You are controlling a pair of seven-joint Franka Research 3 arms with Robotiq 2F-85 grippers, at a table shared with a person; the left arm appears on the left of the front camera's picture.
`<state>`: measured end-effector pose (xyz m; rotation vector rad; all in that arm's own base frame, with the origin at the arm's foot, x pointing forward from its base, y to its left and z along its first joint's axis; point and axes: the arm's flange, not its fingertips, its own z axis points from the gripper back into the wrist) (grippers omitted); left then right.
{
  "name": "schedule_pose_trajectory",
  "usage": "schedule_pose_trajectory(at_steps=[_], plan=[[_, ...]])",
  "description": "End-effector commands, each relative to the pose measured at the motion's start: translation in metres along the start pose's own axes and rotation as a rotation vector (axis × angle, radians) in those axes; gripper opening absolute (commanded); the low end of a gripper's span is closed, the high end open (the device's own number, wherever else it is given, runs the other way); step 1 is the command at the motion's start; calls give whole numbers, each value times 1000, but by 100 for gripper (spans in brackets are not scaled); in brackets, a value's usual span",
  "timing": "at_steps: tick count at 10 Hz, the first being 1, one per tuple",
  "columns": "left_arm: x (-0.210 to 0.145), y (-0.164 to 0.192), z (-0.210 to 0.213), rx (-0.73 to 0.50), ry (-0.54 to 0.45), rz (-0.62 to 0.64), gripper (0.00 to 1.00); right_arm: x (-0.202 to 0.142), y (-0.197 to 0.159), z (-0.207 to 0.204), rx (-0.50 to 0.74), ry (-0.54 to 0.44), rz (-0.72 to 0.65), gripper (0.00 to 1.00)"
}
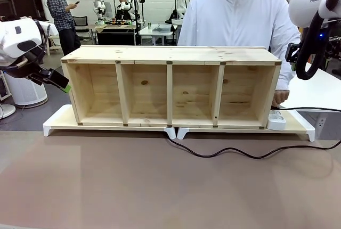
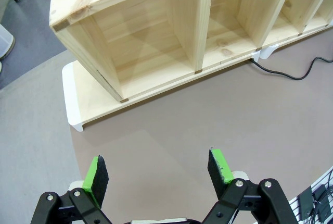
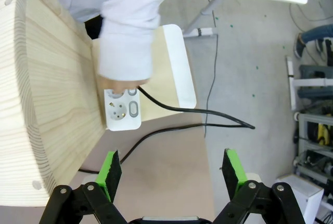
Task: Perform cable management.
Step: Release the Power Cable when the human grasps it.
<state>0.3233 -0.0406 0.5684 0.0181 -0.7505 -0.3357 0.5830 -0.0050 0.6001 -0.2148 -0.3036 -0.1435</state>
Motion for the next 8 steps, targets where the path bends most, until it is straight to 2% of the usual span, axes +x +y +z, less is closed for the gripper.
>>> schedule_pose_trajectory(at_steps=[1, 8], plan=[[0, 0, 0, 0, 0, 7, 100, 0, 0, 0, 3, 4, -5, 100], [0, 0, 0, 0, 0, 7, 100, 0, 0, 0, 3, 4, -5, 100]])
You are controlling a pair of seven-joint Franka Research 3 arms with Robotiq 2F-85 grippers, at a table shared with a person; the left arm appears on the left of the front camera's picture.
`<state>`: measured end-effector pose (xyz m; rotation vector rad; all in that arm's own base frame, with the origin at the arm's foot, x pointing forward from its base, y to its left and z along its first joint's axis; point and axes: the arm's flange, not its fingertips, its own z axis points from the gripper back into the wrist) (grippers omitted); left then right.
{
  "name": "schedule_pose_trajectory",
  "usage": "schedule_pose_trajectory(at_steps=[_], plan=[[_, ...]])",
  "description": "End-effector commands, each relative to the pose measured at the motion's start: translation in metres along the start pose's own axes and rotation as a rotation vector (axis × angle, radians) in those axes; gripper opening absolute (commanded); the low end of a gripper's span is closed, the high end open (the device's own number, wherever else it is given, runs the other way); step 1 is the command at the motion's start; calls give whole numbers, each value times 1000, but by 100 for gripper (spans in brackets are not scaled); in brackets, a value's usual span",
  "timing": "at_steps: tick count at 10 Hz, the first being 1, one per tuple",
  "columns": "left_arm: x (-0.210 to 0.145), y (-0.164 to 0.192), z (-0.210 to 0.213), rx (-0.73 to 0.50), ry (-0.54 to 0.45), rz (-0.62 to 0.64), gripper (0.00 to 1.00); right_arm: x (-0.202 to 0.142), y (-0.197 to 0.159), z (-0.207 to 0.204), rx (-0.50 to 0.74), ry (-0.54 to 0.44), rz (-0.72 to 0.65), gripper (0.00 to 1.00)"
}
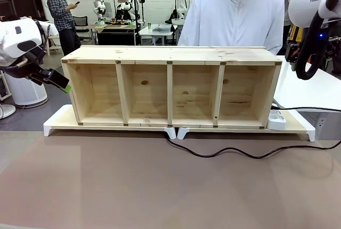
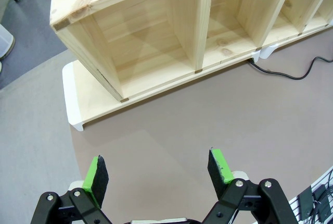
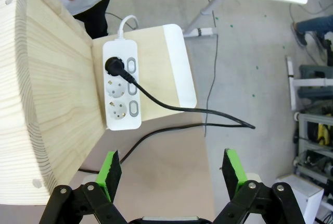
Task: Perform cable management.
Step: Release the Power Cable when the human grasps it.
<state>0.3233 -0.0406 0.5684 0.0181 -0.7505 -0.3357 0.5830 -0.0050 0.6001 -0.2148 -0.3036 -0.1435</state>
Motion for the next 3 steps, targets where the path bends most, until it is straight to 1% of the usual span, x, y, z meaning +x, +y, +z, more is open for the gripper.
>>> schedule_pose_trajectory(at_steps=[1, 3], plan=[[0, 0, 0, 0, 0, 7, 100, 0, 0, 0, 3, 4, -5, 100], [0, 0, 0, 0, 0, 7, 100, 0, 0, 0, 3, 4, -5, 100]])
